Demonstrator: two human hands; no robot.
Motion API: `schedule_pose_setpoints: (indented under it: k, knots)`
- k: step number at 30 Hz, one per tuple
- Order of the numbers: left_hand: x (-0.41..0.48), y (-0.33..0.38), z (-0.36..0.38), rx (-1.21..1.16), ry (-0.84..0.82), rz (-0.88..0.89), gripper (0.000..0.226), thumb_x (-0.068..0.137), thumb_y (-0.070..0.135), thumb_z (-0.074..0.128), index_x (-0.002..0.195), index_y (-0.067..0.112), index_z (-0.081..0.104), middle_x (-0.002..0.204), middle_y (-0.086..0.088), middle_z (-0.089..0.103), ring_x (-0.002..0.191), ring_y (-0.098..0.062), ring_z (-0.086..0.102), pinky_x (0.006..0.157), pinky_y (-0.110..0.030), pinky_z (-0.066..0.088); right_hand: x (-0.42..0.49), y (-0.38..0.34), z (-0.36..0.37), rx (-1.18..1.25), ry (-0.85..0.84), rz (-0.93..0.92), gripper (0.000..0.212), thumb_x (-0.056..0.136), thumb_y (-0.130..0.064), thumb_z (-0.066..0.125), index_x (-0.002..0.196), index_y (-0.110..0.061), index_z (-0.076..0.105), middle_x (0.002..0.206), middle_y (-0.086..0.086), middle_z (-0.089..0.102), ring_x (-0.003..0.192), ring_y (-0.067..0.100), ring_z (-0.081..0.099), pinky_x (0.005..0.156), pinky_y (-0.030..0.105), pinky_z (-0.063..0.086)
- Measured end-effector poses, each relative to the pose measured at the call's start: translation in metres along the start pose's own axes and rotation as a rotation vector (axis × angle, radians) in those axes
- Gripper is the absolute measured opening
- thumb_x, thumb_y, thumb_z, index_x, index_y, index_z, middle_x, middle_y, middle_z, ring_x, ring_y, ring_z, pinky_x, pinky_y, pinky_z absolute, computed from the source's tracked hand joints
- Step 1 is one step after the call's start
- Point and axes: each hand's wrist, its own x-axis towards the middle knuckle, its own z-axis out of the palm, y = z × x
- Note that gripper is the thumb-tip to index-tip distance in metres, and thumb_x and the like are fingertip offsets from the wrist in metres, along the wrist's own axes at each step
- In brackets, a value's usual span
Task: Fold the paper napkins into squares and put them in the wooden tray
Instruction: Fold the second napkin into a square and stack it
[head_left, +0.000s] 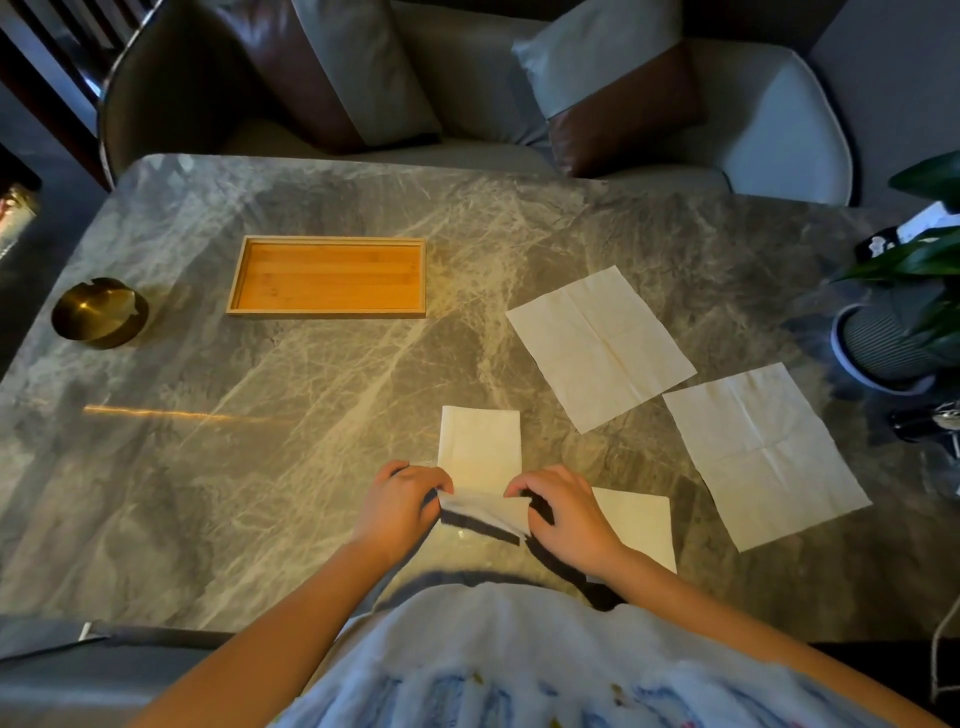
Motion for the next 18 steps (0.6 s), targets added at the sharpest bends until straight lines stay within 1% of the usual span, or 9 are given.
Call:
schedule_pose_setpoints:
  k: [1, 3, 5, 6, 8, 10, 12, 14, 18]
  knots:
    - [-0.002, 0.000, 0.000, 0.011, -0.010, 0.000, 0.016, 0.088, 0.018, 0.054, 0.095, 0.025, 0.067, 0.095, 0.007, 0.071, 0.092, -0.019, 0.056, 0.085, -0.021, 0.031, -0.003, 0.002, 0.000, -0.036, -0.026, 0.000, 0.032, 0.084, -0.014, 0.056, 0.109, -0.036, 0.060, 0.103, -0.021, 0.055, 0.104, 0.004, 0.043, 0.095, 0.025, 0.032]
    - [-0.006, -0.001, -0.002, 0.015, -0.026, 0.014, 0.017, 0.091, 0.020, 0.050, 0.097, 0.026, 0.065, 0.093, 0.007, 0.070, 0.091, -0.016, 0.057, 0.089, -0.024, 0.034, -0.007, 0.006, 0.001, -0.092, -0.078, 0.023, 0.033, 0.086, -0.024, 0.059, 0.117, -0.033, 0.059, 0.107, -0.012, 0.055, 0.105, 0.010, 0.045, 0.094, 0.024, 0.033]
    - [-0.009, -0.002, -0.003, 0.003, -0.038, 0.024, 0.017, 0.092, 0.022, 0.049, 0.098, 0.024, 0.065, 0.092, 0.006, 0.071, 0.088, -0.016, 0.060, 0.094, -0.028, 0.038, -0.009, 0.008, 0.005, -0.108, -0.097, 0.057, 0.030, 0.088, -0.034, 0.060, 0.117, -0.027, 0.062, 0.107, -0.007, 0.054, 0.103, 0.015, 0.049, 0.089, 0.023, 0.037]
    - [-0.011, -0.002, -0.003, -0.005, -0.043, 0.022, 0.017, 0.093, 0.024, 0.049, 0.098, 0.023, 0.065, 0.091, 0.005, 0.071, 0.086, -0.017, 0.062, 0.093, -0.030, 0.040, -0.009, 0.008, 0.006, -0.105, -0.086, 0.066, 0.030, 0.088, -0.036, 0.061, 0.116, -0.025, 0.064, 0.106, -0.005, 0.056, 0.100, 0.017, 0.052, 0.086, 0.024, 0.040]
    - [-0.013, -0.001, -0.003, -0.030, -0.049, 0.008, 0.020, 0.094, 0.028, 0.049, 0.098, 0.019, 0.066, 0.087, 0.001, 0.072, 0.083, -0.020, 0.063, 0.087, -0.033, 0.044, -0.008, 0.006, 0.010, -0.079, -0.034, 0.083, 0.027, 0.090, -0.037, 0.060, 0.112, -0.023, 0.067, 0.099, 0.000, 0.061, 0.090, 0.018, 0.056, 0.077, 0.026, 0.045]
    - [-0.015, 0.000, -0.003, -0.062, -0.037, -0.027, 0.022, 0.094, 0.030, 0.050, 0.100, 0.017, 0.066, 0.086, -0.001, 0.072, 0.080, -0.021, 0.064, 0.082, -0.034, 0.047, -0.006, 0.002, 0.011, -0.038, 0.012, 0.114, 0.021, 0.090, -0.035, 0.059, 0.103, -0.022, 0.067, 0.088, 0.001, 0.062, 0.081, 0.017, 0.057, 0.070, 0.027, 0.047]
    - [-0.016, 0.001, -0.003, -0.089, -0.029, -0.085, 0.023, 0.093, 0.031, 0.051, 0.101, 0.016, 0.066, 0.084, 0.000, 0.071, 0.077, -0.020, 0.063, 0.077, -0.034, 0.049, -0.004, 0.000, 0.013, 0.018, 0.016, 0.141, 0.016, 0.089, -0.033, 0.057, 0.095, -0.021, 0.065, 0.081, -0.001, 0.063, 0.076, 0.014, 0.057, 0.069, 0.032, 0.050]
    - [-0.016, 0.001, -0.003, -0.110, -0.045, -0.152, 0.021, 0.092, 0.032, 0.052, 0.096, 0.015, 0.064, 0.078, 0.001, 0.069, 0.073, -0.018, 0.062, 0.069, -0.033, 0.050, -0.002, -0.002, 0.013, 0.085, 0.009, 0.170, 0.012, 0.088, -0.031, 0.058, 0.091, -0.021, 0.063, 0.077, -0.003, 0.065, 0.075, 0.014, 0.059, 0.070, 0.035, 0.052]
    - [-0.013, 0.003, -0.001, -0.203, -0.097, -0.260, 0.020, 0.092, 0.031, 0.052, 0.086, 0.014, 0.061, 0.070, -0.002, 0.063, 0.069, -0.020, 0.061, 0.065, -0.037, 0.048, 0.004, -0.005, 0.011, 0.203, 0.012, 0.229, 0.012, 0.090, -0.025, 0.061, 0.089, -0.013, 0.060, 0.074, 0.002, 0.068, 0.073, 0.020, 0.063, 0.073, 0.037, 0.051]
